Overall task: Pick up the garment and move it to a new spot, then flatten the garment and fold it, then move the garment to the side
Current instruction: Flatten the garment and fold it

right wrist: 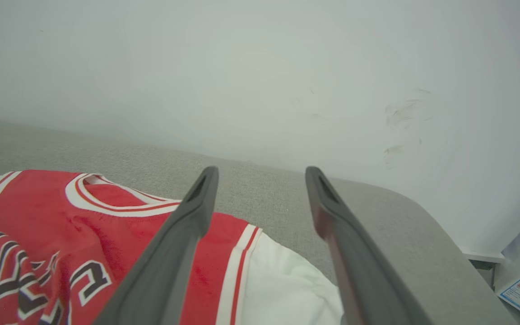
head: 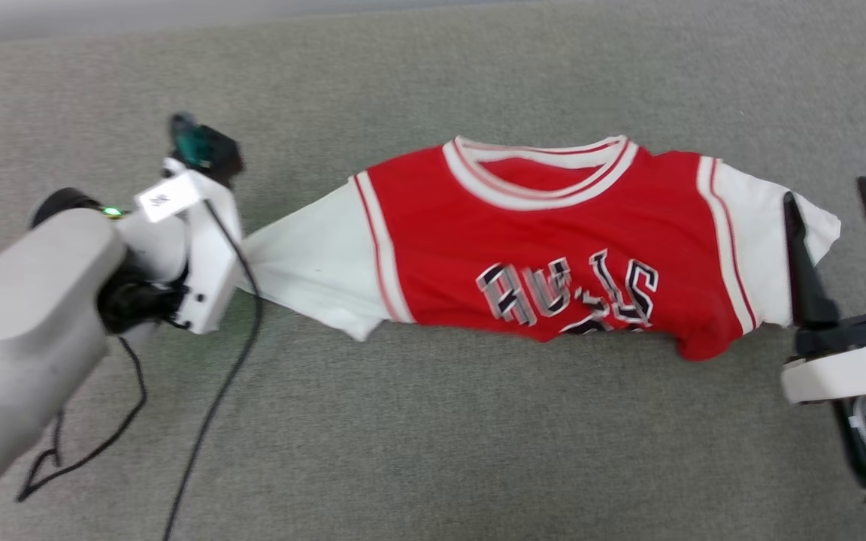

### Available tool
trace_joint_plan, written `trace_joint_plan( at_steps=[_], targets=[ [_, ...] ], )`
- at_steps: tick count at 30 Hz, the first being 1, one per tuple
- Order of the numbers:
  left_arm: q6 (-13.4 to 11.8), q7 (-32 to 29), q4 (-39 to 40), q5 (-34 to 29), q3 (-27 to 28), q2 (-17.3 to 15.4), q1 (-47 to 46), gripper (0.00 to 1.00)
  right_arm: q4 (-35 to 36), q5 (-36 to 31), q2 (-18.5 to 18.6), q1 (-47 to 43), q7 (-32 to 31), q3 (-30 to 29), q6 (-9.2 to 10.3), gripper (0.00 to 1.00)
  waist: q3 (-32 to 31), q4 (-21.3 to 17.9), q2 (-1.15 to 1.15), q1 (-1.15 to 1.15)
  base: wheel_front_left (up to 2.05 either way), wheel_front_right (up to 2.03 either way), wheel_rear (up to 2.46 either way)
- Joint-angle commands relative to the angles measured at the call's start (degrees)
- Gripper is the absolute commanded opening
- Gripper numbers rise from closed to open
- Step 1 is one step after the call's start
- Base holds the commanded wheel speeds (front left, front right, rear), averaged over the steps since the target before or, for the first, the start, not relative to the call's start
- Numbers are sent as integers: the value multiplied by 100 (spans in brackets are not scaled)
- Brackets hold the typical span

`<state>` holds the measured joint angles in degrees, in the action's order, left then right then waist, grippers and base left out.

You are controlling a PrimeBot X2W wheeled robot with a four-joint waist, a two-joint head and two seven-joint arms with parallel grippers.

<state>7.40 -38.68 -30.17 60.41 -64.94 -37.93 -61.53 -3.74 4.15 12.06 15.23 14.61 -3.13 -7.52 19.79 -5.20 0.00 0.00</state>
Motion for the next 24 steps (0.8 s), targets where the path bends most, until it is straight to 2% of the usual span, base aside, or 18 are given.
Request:
trace_joint_plan(
  at_steps=[1,7,12,14,18,21,24],
  targets=[
    [0,48,-37,42,14,-102,49,0,35,6,66,18,-27,-32,6,100,-114,109,0,0,0,0,0],
    [0,429,48,273,158,-610,72,0,222,68,759,277,-470,-217,6,100,-257,328,0,0,0,0,0],
    [0,704,178,360,299,-870,27,0,306,486,1537,610,-1453,128,6,100,-237,497,0,0,0,0,0],
    [0,795,241,339,325,-903,-8,0,266,768,1912,747,-2050,405,6,100,-202,575,0,0,0,0,0],
    [0,937,401,204,287,-885,-72,0,110,1710,2660,1139,-3650,1106,7,100,-104,687,0,0,0,0,0],
    [0,1022,540,105,260,-794,-138,0,-77,2487,3105,1389,-4924,1565,7,100,3,772,0,0,0,0,0],
    [0,1084,677,8,247,-698,-244,0,-264,2997,3357,1699,-5830,1800,7,100,154,875,0,0,0,0,0]
  ],
)
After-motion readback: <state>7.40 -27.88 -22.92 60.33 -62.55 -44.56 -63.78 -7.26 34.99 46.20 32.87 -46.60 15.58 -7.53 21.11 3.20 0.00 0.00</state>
